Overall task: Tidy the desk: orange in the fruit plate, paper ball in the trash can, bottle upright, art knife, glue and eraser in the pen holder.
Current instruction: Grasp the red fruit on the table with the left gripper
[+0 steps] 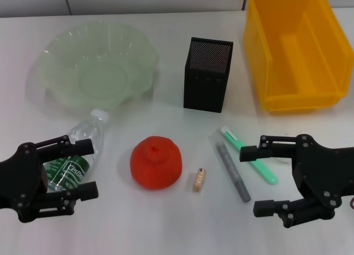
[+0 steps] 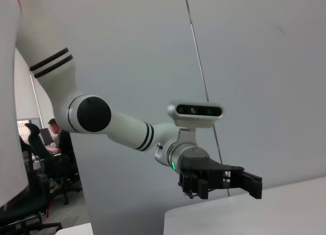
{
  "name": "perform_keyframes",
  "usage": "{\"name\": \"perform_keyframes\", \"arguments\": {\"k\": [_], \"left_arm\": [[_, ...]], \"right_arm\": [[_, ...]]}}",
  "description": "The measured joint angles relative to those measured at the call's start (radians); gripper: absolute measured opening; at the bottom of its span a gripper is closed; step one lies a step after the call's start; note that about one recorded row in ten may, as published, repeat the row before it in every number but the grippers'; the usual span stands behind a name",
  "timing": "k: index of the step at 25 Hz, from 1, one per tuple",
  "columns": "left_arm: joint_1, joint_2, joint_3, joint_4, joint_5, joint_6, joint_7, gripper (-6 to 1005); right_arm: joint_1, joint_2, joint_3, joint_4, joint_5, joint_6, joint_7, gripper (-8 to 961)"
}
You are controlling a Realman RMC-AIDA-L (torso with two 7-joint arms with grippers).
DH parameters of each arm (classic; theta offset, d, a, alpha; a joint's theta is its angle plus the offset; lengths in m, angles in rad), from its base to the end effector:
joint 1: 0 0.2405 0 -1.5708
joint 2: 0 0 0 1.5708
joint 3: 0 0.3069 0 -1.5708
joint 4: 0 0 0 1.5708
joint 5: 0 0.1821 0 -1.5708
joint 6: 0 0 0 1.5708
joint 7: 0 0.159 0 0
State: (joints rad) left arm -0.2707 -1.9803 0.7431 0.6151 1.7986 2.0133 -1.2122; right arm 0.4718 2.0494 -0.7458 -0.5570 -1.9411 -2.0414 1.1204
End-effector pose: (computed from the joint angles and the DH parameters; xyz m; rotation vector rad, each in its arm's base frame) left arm -0.3102 0.2206 0.0134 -2.7990 -0.5118 -1.1075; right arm 0.2569 0.2512 -0.0264 2.8197 -0.2229 -1.0888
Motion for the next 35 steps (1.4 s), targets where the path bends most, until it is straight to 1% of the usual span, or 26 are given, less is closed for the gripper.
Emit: {"name": "perform_keyframes", "arguments": {"k": [5, 7, 8, 9, 10, 11, 12, 13, 14, 16, 17, 18, 19, 22, 23, 24, 28, 35], "left_arm": [[-0.03, -0.005, -0.001, 0.026, 0.0, -0.007, -0.038, 787], [-0.061, -0.008, -0.001, 0.052, 0.009, -0.018, -0.085, 786], [-0.103, -0.015, -0.001, 0.073, 0.038, -0.038, -0.125, 785], [-0.103, -0.015, -0.001, 0.073, 0.038, -0.038, -0.125, 785], [-0.121, -0.02, -0.001, 0.083, 0.058, -0.05, -0.139, 784], [-0.142, -0.027, 0.0, 0.092, 0.081, -0.062, -0.152, 784], [-0.172, -0.04, 0.001, 0.109, 0.125, -0.085, -0.169, 783], [-0.224, -0.068, 0.001, 0.151, 0.226, -0.127, -0.206, 783], [-0.224, -0.068, 0.001, 0.151, 0.226, -0.127, -0.206, 783], [-0.269, -0.084, 0.002, 0.184, 0.322, -0.161, -0.239, 782], [-0.304, -0.092, 0.008, 0.193, 0.379, -0.187, -0.258, 781], [-0.338, -0.096, 0.031, 0.183, 0.417, -0.234, -0.271, 781], [-0.338, -0.096, 0.031, 0.183, 0.417, -0.234, -0.271, 780], [-0.35, -0.095, 0.093, 0.165, 0.416, -0.333, -0.275, 779], [-0.349, -0.095, 0.134, 0.157, 0.413, -0.396, -0.276, 778], [-0.349, -0.095, 0.134, 0.157, 0.413, -0.396, -0.276, 778], [-0.345, -0.097, 0.212, 0.136, 0.392, -0.471, -0.278, 776], [-0.328, -0.096, 0.27, 0.126, 0.292, -0.486, -0.26, 773]], "right_arm": [[-0.013, -0.002, 0.03, 0.004, 0.0, 0.035, 0.001, 827], [-0.024, -0.005, 0.043, 0.008, -0.002, 0.052, 0.002, 827], [-0.042, -0.006, 0.051, 0.008, -0.003, 0.072, 0.002, 827], [-0.042, -0.006, 0.051, 0.008, -0.003, 0.072, 0.002, 827], [-0.052, -0.006, 0.059, 0.007, -0.003, 0.083, 0.002, 827], [-0.06, -0.005, 0.069, 0.007, -0.003, 0.093, 0.002, 827], [-0.069, -0.005, 0.081, 0.008, -0.003, 0.104, 0.002, 827], [-0.078, -0.005, 0.096, 0.009, -0.003, 0.112, 0.002, 827], [-0.086, -0.004, 0.11, 0.01, -0.003, 0.117, 0.003, 827], [-0.096, -0.004, 0.127, 0.01, -0.004, 0.12, 0.003, 827], [-0.1, -0.004, 0.134, 0.011, -0.004, 0.12, 0.003, 827], [-0.108, -0.005, 0.149, 0.011, -0.004, 0.12, 0.003, 827], [-0.108, -0.005, 0.149, 0.011, -0.004, 0.12, 0.003, 827], [-0.117, -0.004, 0.177, 0.011, -0.004, 0.121, 0.004, 826], [-0.12, -0.003, 0.182, 0.011, -0.004, 0.122, 0.004, 826], [-0.122, -0.003, 0.184, 0.011, -0.004, 0.122, 0.004, 826], [-0.126, -0.002, 0.194, 0.011, -0.004, 0.124, 0.004, 826], [-0.127, -0.002, 0.197, 0.012, -0.004, 0.133, 0.004, 827]]}}
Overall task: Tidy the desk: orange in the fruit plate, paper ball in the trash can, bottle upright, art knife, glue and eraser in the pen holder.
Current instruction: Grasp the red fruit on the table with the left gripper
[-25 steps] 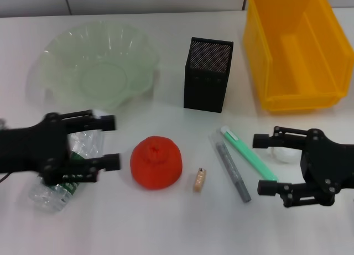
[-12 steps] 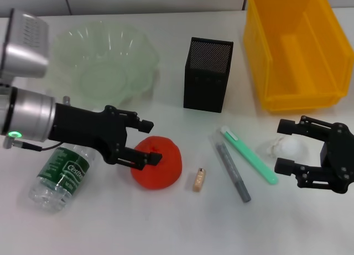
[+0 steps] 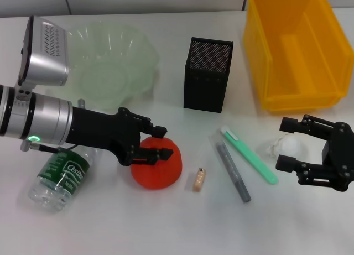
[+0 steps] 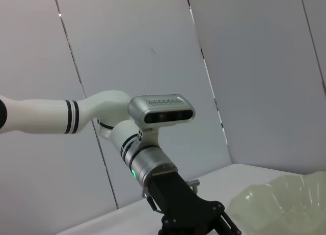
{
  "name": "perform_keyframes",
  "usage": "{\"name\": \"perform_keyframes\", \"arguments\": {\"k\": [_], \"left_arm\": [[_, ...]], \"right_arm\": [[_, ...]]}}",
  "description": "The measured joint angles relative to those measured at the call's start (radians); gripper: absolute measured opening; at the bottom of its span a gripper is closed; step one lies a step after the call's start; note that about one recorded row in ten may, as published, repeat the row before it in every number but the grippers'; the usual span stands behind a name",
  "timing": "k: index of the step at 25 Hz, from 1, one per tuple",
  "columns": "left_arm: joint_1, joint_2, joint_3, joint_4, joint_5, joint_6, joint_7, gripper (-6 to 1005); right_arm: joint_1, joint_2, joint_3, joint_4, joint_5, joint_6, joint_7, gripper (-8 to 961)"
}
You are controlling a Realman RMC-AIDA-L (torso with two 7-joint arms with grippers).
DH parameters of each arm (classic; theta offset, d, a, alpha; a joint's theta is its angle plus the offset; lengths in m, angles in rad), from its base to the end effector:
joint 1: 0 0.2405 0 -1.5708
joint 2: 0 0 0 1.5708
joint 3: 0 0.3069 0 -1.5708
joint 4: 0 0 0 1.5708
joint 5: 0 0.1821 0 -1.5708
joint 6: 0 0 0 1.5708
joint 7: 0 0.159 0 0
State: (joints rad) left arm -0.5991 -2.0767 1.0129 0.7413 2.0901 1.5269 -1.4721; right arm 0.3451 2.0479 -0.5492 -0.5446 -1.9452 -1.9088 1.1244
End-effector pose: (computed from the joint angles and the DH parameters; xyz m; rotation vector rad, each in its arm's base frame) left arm -0.2544 0.3335 -0.0717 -3.0486 -0.4169 -0.3221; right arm 0.3049 0.2473 -0.0138 -2.6851 0.5142 1.0790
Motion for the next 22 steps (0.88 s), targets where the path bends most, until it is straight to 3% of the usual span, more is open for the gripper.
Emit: {"name": "perform_keyframes", "arguments": {"k": [3, 8, 19, 22], "left_arm": [[0.003, 0.0, 0.014, 0.0, -0.01, -0.006, 0.005, 556], [0.005, 0.0, 0.025, 0.0, -0.01, -0.023, 0.006, 316], [0.015, 0.001, 0.027, -0.004, -0.01, -0.031, 0.007, -2], [0.018, 0.002, 0.027, -0.003, -0.016, -0.024, 0.007, 13]], "right_arm": [[0.0, 0.001, 0.0, 0.0, 0.0, 0.0, 0.0, 827], [0.0, 0.001, 0.0, 0.0, 0.0, 0.001, 0.0, 827], [-0.001, 0.001, 0.002, 0.0, 0.0, 0.005, 0.0, 826], [-0.002, 0.001, 0.002, 0.0, 0.0, 0.01, 0.0, 826]]}}
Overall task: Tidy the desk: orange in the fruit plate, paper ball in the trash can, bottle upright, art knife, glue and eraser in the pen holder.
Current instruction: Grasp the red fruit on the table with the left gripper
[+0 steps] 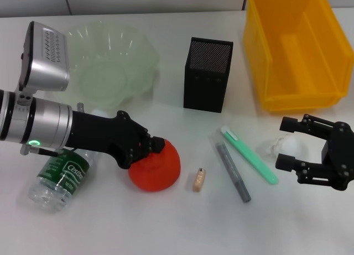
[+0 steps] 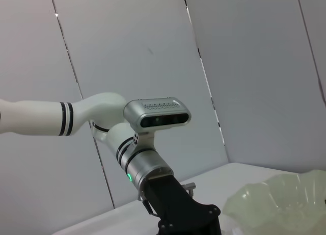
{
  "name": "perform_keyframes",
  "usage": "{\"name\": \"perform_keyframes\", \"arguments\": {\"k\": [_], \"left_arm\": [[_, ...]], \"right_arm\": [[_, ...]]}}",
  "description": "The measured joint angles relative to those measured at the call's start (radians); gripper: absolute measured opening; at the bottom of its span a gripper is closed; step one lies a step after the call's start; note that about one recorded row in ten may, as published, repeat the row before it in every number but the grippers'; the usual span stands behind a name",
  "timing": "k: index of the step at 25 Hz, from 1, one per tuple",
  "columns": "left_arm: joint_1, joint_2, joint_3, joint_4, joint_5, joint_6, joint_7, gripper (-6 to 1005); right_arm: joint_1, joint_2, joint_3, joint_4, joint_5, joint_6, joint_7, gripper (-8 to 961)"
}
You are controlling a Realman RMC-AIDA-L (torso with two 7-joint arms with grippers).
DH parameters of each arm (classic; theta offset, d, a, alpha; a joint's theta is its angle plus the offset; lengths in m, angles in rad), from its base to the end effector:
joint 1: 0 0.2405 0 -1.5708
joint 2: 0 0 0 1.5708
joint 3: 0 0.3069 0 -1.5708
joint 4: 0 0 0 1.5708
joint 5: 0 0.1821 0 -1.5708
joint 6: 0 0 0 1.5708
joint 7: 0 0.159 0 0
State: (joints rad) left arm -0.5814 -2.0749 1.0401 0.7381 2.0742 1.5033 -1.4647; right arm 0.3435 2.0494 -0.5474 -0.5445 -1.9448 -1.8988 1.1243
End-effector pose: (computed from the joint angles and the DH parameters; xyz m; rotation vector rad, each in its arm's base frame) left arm -0.2599 0.3305 -0.0740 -3.0396 -0.4225 -0.3099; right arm 0.3060 0.2480 -0.0145 -2.6769 0.5211 1.0710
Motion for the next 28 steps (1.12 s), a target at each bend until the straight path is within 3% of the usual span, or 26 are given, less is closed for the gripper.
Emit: {"name": "perform_keyframes", "arguments": {"k": [12, 22, 28], "left_arm": [[0.028, 0.009, -0.012, 0.027, -0.104, 0.106, 0.022, 75], [0.067, 0.005, -0.012, 0.039, -0.064, 0.027, 0.015, 126], [0.085, 0.006, -0.004, 0.039, -0.067, -0.009, 0.025, 359]], "right_arm": [[0.0, 0.0, 0.0, 0.003, 0.002, 0.005, -0.002, 827], [0.0, 0.0, 0.0, 0.006, 0.001, 0.006, -0.005, 827], [0.006, 0.0, 0.0, 0.023, 0.0, 0.006, -0.007, 826]]}}
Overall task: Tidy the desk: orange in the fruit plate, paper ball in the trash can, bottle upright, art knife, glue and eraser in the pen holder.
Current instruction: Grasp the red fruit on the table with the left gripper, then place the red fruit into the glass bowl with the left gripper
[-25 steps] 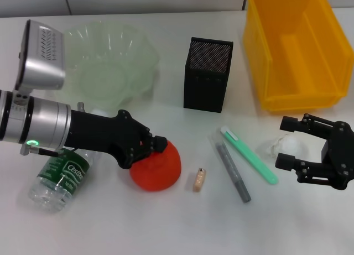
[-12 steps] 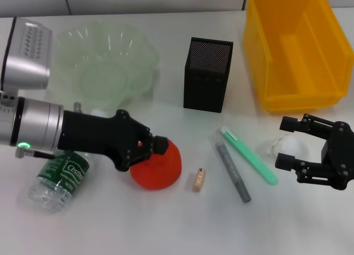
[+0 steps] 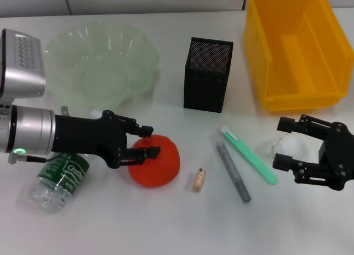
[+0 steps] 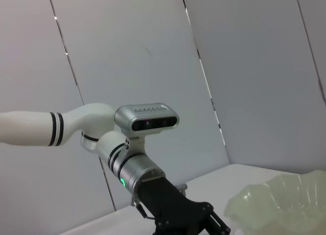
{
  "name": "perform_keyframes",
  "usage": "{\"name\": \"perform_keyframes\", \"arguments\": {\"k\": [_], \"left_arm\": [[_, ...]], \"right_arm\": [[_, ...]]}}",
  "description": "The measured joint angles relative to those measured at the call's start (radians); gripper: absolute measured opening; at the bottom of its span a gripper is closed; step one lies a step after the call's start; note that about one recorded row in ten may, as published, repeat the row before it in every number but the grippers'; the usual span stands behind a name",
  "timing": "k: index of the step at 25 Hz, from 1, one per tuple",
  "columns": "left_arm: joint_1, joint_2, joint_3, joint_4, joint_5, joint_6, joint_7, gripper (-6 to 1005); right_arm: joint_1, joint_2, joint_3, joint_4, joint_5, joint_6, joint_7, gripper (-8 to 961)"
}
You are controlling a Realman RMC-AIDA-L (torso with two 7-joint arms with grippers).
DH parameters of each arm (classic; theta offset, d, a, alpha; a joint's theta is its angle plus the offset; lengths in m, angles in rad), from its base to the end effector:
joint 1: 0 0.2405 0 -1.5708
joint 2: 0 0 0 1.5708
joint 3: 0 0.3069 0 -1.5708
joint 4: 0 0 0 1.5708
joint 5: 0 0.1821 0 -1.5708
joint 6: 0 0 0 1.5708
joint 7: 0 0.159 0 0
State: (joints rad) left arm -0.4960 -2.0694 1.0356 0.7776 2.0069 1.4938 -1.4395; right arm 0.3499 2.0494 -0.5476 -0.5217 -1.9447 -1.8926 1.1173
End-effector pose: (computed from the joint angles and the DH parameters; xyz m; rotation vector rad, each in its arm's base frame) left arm -0.2762 0.3194 -0.0638 -2.9572 -0.4619 -0.3813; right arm 0.3048 0.2488 -0.0174 -2.6752 0.5303 1.0847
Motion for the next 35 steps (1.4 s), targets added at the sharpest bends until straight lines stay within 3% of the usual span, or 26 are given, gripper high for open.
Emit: {"name": "perform_keyframes", "arguments": {"k": [15, 18, 23, 26, 30, 35], "left_arm": [[0.005, -0.005, 0.003, -0.036, -0.008, -0.026, 0.04, 656], [0.006, -0.005, 0.004, -0.038, -0.011, -0.03, 0.042, 444], [0.006, -0.005, 0.004, -0.05, -0.015, -0.027, 0.051, 260], [0.006, -0.004, 0.003, -0.051, -0.041, -0.013, 0.052, 233], [0.013, 0.004, -0.043, -0.034, -0.176, 0.068, 0.051, 201], [0.015, 0.003, -0.268, 0.01, -0.305, 0.068, 0.053, 182]], "right_arm": [[0.003, 0.0, 0.0, 0.002, 0.0, 0.0, 0.0, 827], [0.001, 0.0, 0.0, 0.002, 0.0, 0.0, 0.0, 826], [0.0, 0.0, 0.0, 0.002, 0.0, 0.0, 0.0, 826], [0.0, 0.0, 0.0, 0.002, 0.0, 0.0, 0.0, 827], [-0.002, 0.0, 0.0, 0.002, 0.002, 0.0, 0.0, 827], [-0.002, 0.0, 0.0, 0.002, 0.005, 0.0, -0.001, 827]]}}
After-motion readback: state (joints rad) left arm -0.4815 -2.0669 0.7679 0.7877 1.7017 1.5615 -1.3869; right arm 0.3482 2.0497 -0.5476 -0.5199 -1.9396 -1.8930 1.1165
